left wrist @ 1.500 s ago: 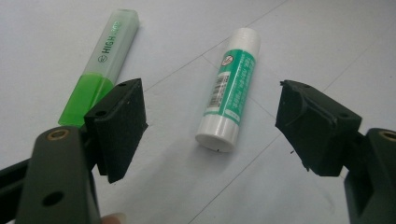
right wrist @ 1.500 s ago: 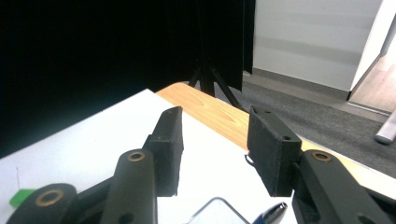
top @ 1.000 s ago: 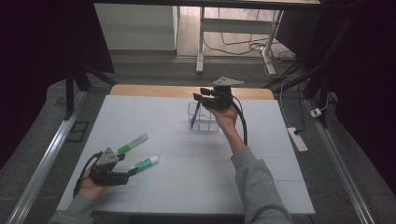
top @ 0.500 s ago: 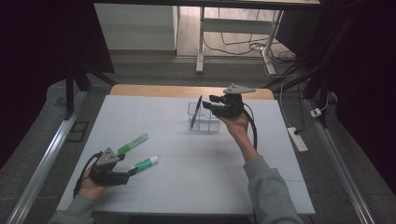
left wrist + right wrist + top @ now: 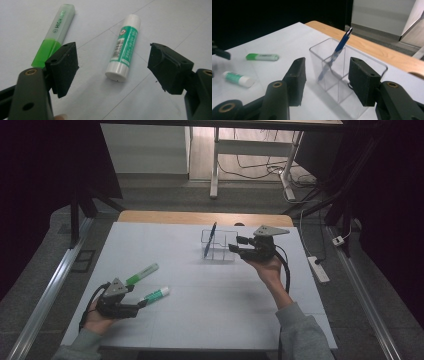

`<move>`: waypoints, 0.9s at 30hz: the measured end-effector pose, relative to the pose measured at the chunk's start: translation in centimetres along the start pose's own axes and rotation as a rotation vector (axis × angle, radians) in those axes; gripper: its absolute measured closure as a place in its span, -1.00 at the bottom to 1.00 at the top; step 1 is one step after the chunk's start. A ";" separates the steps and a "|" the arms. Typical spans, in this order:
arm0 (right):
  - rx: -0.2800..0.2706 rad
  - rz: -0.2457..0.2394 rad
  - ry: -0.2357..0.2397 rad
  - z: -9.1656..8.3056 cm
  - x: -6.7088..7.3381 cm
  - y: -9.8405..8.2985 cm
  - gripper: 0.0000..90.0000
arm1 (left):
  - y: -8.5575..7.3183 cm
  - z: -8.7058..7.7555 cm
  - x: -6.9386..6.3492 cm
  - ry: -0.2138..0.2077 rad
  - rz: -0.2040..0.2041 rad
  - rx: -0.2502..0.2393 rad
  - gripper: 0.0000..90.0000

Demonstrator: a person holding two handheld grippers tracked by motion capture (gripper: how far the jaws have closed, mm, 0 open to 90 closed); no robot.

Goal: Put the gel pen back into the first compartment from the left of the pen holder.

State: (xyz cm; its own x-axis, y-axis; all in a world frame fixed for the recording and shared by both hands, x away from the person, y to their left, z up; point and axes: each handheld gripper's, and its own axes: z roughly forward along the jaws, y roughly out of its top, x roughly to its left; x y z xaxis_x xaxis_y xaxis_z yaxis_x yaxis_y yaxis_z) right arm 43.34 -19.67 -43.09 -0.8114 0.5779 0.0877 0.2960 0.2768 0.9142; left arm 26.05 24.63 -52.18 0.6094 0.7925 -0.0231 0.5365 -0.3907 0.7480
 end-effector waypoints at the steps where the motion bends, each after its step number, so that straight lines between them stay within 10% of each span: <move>1: -0.003 0.004 -0.001 -0.3 0.1 -0.3 0.04 | 0.0 0.0 0.0 0.000 0.000 -0.001 -0.47; 27: 0.123 0.042 -0.104 -9.2 0.8 -9.6 -0.12 | 0.1 0.2 0.0 -0.012 0.005 -0.026 -0.46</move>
State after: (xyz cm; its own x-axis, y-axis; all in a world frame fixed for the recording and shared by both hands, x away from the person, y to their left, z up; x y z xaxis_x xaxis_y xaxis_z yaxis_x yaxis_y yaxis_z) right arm 35.17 -28.95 -48.17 -0.7422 0.6657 0.0777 0.3935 0.3390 0.8545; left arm 26.25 24.52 -52.26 0.6189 0.7850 -0.0275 0.5183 -0.3819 0.7652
